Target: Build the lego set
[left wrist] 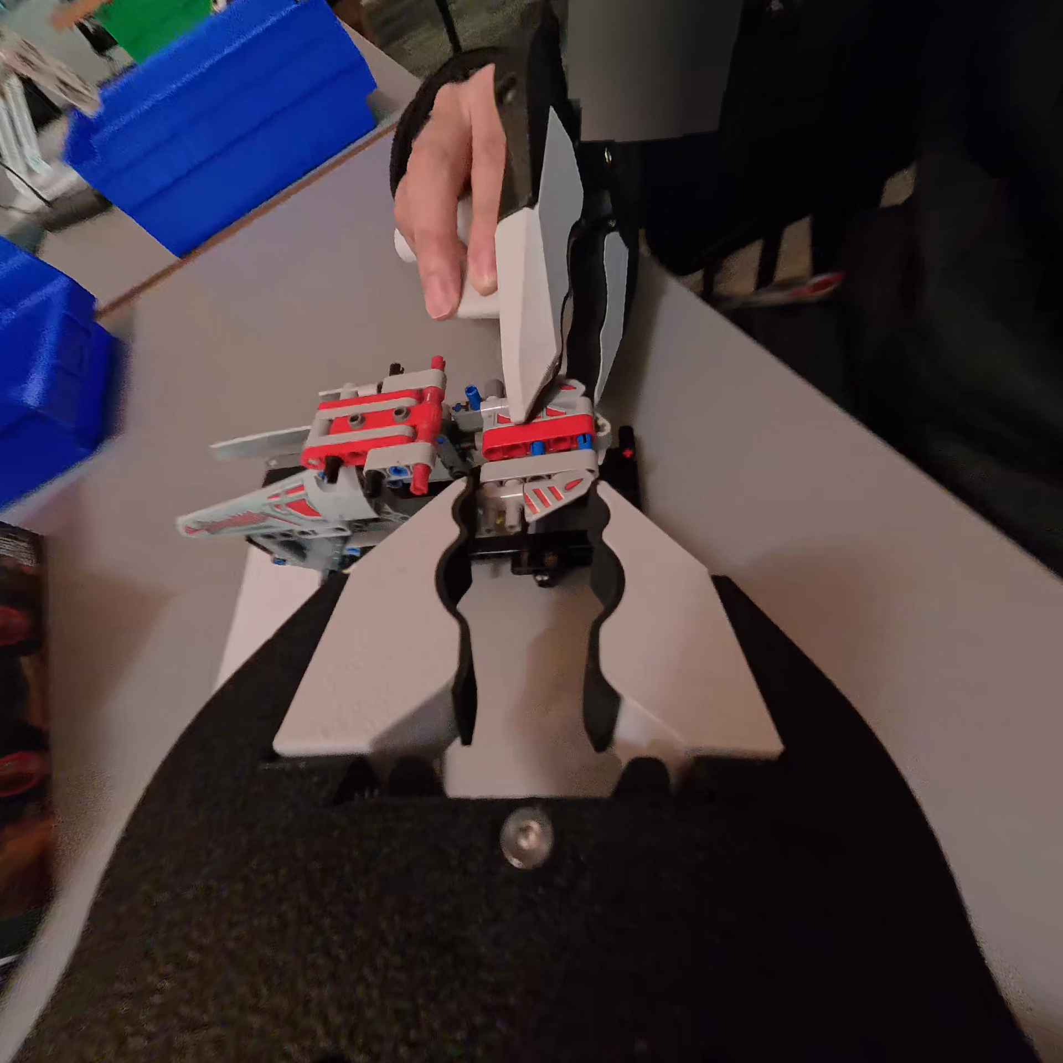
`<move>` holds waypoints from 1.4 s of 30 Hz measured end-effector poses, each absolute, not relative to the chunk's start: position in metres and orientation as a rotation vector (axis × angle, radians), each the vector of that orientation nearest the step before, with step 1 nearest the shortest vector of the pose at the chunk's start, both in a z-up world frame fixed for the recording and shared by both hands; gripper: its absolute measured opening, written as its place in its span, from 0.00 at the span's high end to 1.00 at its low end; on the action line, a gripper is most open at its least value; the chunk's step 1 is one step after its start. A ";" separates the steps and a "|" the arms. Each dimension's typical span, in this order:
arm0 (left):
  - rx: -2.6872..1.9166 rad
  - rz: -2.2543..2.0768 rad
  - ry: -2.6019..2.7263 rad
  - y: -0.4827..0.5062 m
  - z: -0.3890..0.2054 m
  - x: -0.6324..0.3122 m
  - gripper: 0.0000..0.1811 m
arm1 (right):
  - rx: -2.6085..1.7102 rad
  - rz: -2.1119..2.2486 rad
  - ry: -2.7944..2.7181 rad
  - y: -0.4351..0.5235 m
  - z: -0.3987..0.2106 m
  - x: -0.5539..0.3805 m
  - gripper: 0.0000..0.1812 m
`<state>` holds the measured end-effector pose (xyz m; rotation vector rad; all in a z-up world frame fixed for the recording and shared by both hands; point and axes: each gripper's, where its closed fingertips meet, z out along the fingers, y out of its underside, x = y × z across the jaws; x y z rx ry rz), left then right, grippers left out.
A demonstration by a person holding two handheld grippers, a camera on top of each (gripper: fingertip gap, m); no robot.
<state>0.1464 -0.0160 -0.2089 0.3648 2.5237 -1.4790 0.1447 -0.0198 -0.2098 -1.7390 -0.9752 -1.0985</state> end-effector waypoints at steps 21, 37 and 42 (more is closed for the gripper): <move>0.108 -1.666 2.551 -0.011 -0.203 0.142 0.74 | -1.714 -1.136 -0.968 -0.013 -0.208 0.149 0.84; 0.133 -1.702 2.548 -0.012 -0.207 0.140 0.80 | -1.709 -1.111 -0.953 -0.012 -0.208 0.146 0.84; 0.052 -1.798 2.687 -0.012 -0.204 0.142 0.80 | -1.703 -1.100 -0.947 -0.011 -0.208 0.145 0.84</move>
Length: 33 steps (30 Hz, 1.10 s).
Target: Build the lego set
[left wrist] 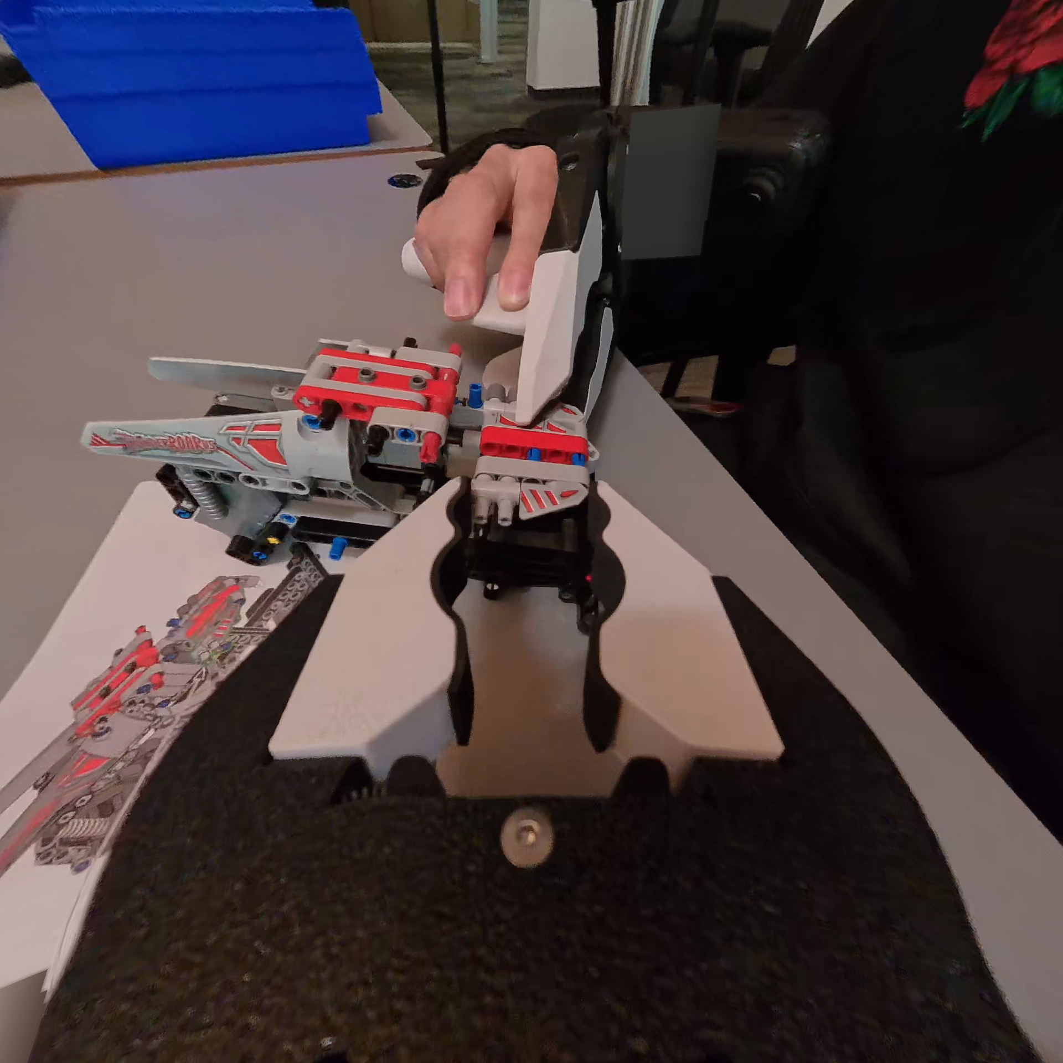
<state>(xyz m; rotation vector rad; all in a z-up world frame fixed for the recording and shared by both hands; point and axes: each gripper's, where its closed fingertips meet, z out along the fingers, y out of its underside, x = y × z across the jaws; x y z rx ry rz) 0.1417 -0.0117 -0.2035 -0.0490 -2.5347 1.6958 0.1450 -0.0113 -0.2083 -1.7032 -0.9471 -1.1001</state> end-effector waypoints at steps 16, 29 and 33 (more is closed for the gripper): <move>-0.171 1.699 -2.562 -0.014 -0.203 0.139 0.80 | -1.689 -1.075 -0.938 -0.012 -0.210 0.140 0.84; -0.127 1.617 -2.642 -0.019 -0.201 0.140 0.80 | -1.705 -1.060 -0.937 -0.021 -0.211 0.140 0.84; -0.196 1.716 -2.606 -0.020 -0.200 0.139 0.80 | -1.699 -1.063 -0.929 -0.021 -0.213 0.140 0.84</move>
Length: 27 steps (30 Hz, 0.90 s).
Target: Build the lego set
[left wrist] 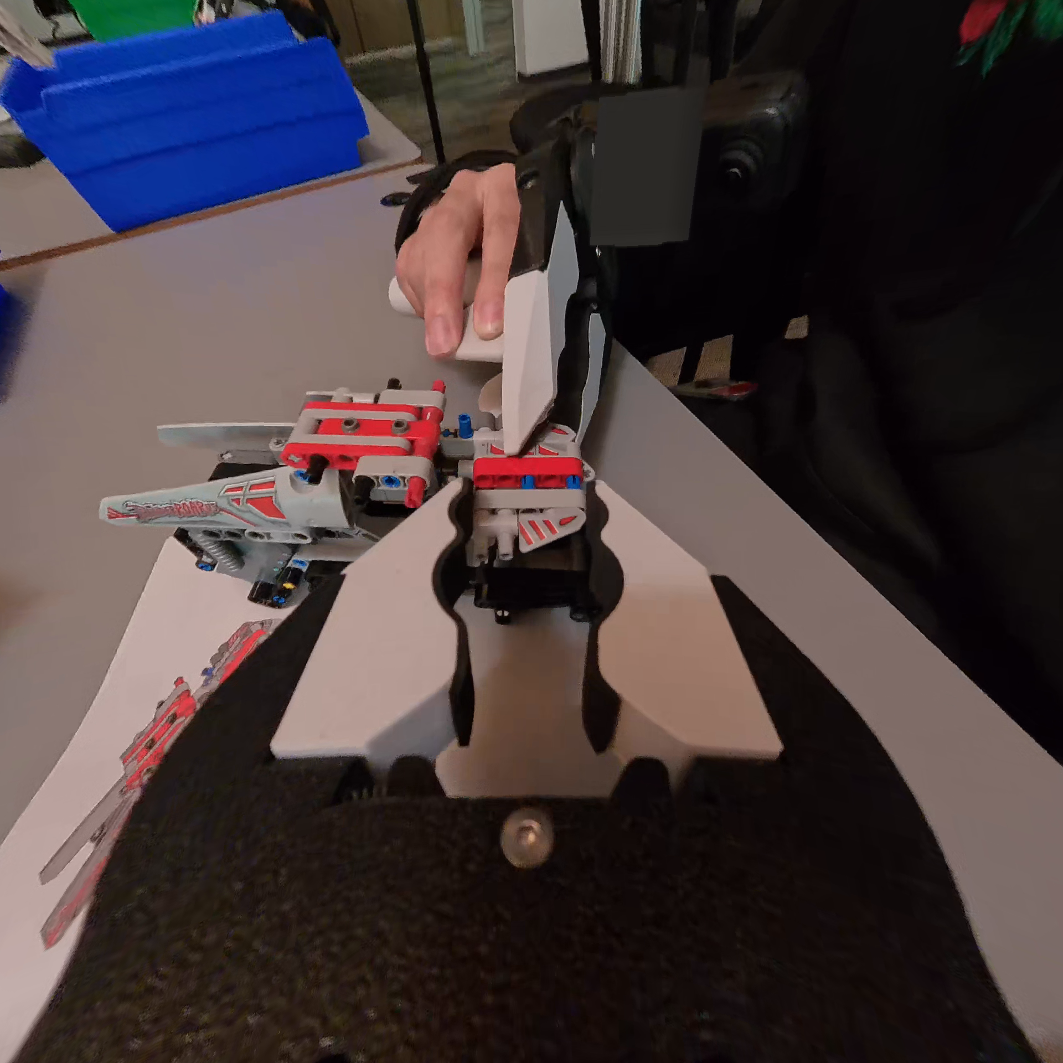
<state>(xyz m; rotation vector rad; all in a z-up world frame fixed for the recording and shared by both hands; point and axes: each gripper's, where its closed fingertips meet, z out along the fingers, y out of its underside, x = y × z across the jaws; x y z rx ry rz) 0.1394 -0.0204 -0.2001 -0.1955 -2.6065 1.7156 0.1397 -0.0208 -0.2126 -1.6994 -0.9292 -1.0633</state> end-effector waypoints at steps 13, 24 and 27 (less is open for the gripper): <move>-0.140 1.774 -2.740 -0.002 -0.207 0.152 0.70 | -1.697 -1.074 -0.917 -0.021 -0.213 0.140 0.84; -0.498 1.825 -3.049 -0.011 -0.212 0.145 0.72 | -1.694 -1.079 -0.899 -0.018 -0.209 0.144 0.84; -0.501 1.769 -3.026 -0.014 -0.220 0.147 0.73 | -1.696 -1.074 -0.894 -0.016 -0.210 0.143 0.84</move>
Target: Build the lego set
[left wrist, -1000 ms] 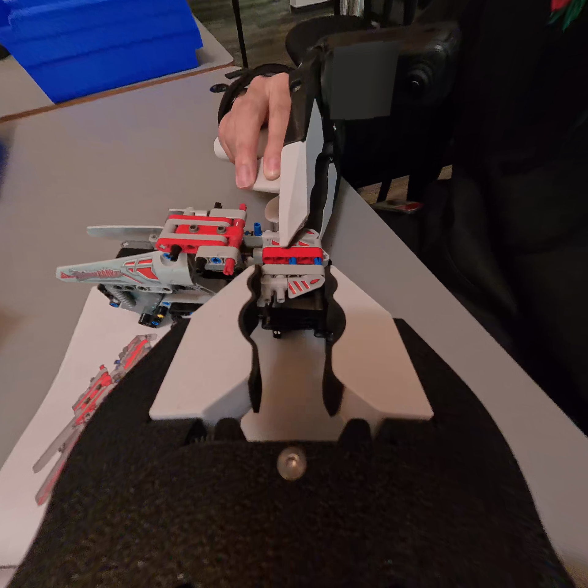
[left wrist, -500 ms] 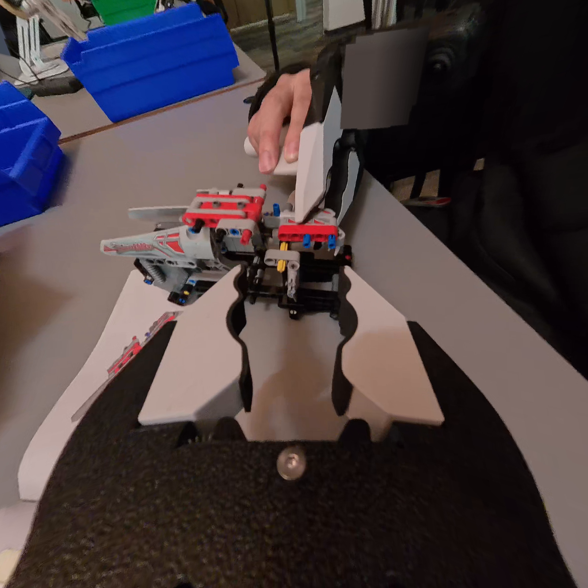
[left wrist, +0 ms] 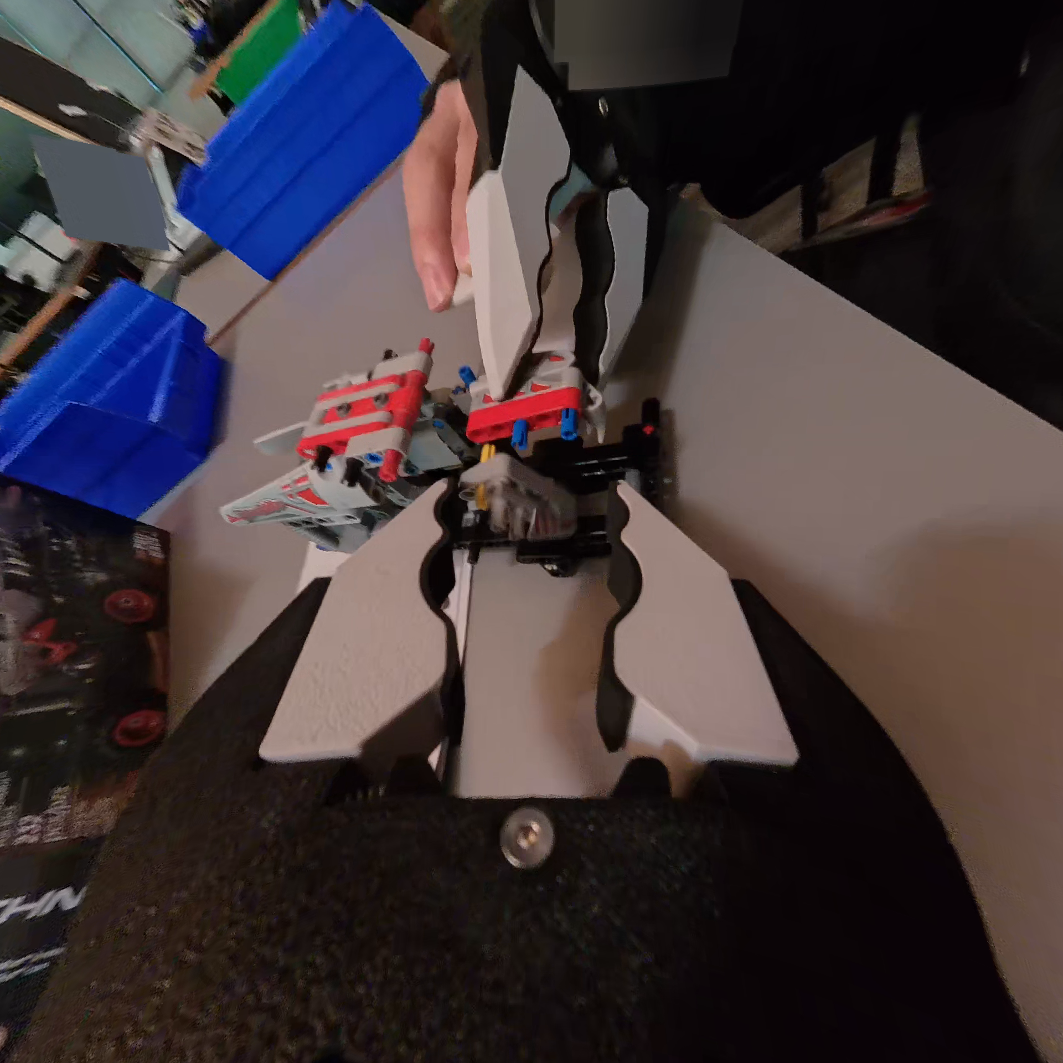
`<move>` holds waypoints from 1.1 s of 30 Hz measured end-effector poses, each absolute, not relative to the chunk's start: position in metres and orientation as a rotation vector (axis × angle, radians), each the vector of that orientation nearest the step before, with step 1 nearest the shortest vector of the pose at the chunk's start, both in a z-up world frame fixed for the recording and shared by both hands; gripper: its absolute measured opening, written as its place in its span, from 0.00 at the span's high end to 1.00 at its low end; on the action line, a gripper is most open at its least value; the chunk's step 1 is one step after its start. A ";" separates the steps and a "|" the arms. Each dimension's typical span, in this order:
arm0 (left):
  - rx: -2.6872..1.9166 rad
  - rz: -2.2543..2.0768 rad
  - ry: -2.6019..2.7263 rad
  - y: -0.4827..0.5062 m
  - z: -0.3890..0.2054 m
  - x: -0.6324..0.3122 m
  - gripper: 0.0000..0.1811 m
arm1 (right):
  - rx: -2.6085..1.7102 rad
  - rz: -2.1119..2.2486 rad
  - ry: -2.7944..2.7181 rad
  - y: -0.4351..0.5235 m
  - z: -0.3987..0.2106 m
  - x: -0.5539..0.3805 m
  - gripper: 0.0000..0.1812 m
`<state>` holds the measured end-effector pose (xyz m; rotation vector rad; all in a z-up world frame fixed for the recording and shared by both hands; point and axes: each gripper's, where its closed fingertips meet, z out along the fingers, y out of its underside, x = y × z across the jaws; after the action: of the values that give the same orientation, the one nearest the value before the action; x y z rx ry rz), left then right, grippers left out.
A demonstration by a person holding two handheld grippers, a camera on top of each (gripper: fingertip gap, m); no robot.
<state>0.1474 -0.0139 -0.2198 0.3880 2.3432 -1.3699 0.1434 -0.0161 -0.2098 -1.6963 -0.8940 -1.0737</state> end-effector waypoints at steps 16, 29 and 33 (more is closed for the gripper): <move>0.515 -1.559 2.431 -0.014 -0.223 0.144 0.73 | -1.685 -1.033 -0.867 -0.017 -0.211 0.142 0.84; 0.520 -1.332 2.261 -0.021 -0.226 0.152 0.77 | -1.689 -1.023 -0.857 -0.021 -0.212 0.140 0.83; 0.499 -1.412 2.332 -0.019 -0.226 0.149 0.77 | -1.696 -1.030 -0.865 -0.021 -0.213 0.139 0.84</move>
<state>0.1487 -0.0191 -0.2265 0.4988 2.3316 -1.4121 0.1392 -0.0210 -0.2130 -1.6959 -0.8653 -1.0299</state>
